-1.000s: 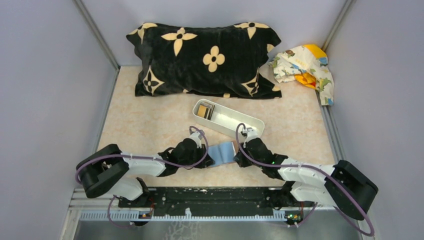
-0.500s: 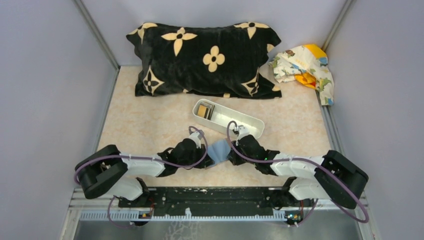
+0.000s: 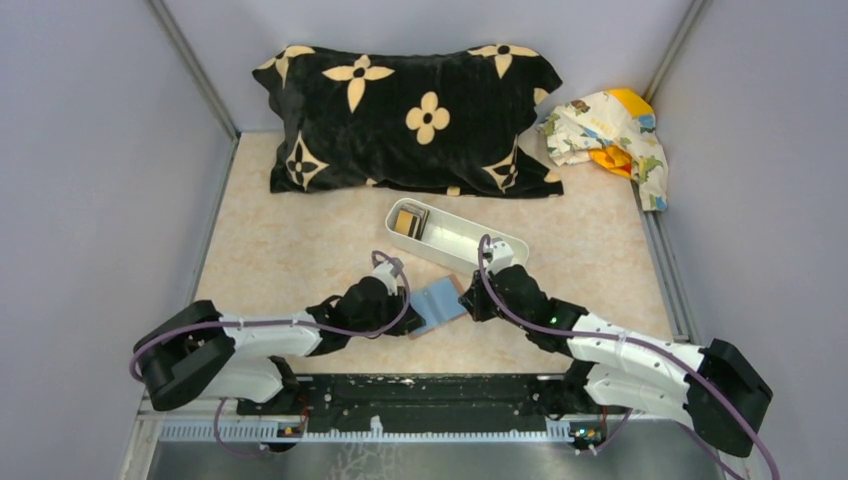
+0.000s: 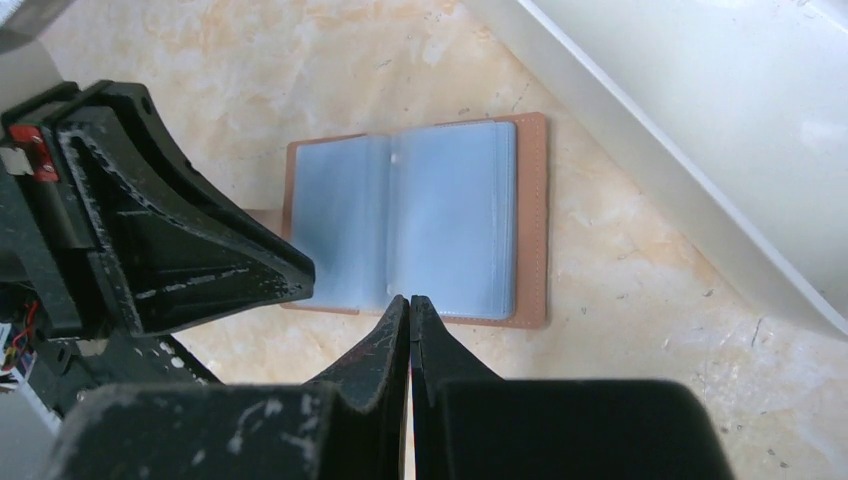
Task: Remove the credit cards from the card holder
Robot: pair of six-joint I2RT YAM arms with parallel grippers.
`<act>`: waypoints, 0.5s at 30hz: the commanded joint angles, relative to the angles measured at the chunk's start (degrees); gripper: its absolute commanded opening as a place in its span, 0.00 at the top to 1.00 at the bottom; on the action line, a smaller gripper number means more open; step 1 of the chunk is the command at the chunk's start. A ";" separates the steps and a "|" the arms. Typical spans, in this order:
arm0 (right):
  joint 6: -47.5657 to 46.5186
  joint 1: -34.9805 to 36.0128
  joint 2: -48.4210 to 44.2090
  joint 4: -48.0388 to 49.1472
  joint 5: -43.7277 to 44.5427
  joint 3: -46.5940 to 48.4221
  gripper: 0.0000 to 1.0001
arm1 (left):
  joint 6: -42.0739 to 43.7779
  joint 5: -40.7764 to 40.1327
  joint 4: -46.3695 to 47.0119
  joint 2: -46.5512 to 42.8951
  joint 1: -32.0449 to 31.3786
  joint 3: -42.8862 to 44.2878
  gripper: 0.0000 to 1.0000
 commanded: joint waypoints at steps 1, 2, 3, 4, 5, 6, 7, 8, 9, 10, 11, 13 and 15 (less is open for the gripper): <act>-0.58 0.67 -1.39 -1.14 0.93 1.56 1.00 | 2.33 -3.25 -3.92 -4.46 -0.18 1.63 0.76; -0.44 0.66 -1.38 -0.55 0.61 1.33 1.00 | 2.50 -4.41 -5.13 -5.64 -0.18 1.67 0.73; -0.25 0.70 -1.31 -0.06 0.43 0.92 1.00 | 2.54 -6.07 -6.40 -6.87 -0.18 1.67 0.69; -0.06 0.66 -1.22 0.27 0.33 0.74 1.00 | 2.22 -7.76 -7.85 -8.11 -0.11 1.63 0.65; -0.02 0.66 -1.07 0.57 0.14 0.60 1.00 | 2.14 -9.80 -9.11 -9.28 -0.09 1.48 0.60; 0.02 0.66 -0.82 0.79 -0.02 0.59 1.00 | 1.93 -11.18 -10.03 -10.61 -0.09 1.19 0.56; -0.03 0.66 -0.61 1.07 -0.22 0.63 1.00 | 1.75 -12.36 -10.94 -11.72 -0.02 0.92 0.51; -0.27 0.66 -0.17 1.34 -0.56 0.72 1.00 | 1.38 -13.30 -11.71 -12.81 0.00 0.64 0.47; -0.49 0.70 0.37 1.64 -0.88 0.79 1.00 | 1.01 -13.95 -12.14 -13.72 0.00 0.25 0.44; -0.71 0.66 1.10 1.86 -1.37 1.15 1.00 | 0.50 -14.48 -12.64 -14.79 0.04 -0.14 0.40; -0.90 0.66 2.27 2.13 -1.90 1.41 0.99 | -0.01 -14.84 -12.86 -15.36 0.08 -0.51 0.36; -0.94 0.75 3.62 2.78 -3.00 1.94 0.94 | -1.11 -15.32 -13.09 -16.27 0.09 -1.22 0.27; -0.81 0.87 4.90 3.91 -3.62 2.18 0.88 | -2.36 -15.70 -13.07 -17.05 0.09 -1.90 0.21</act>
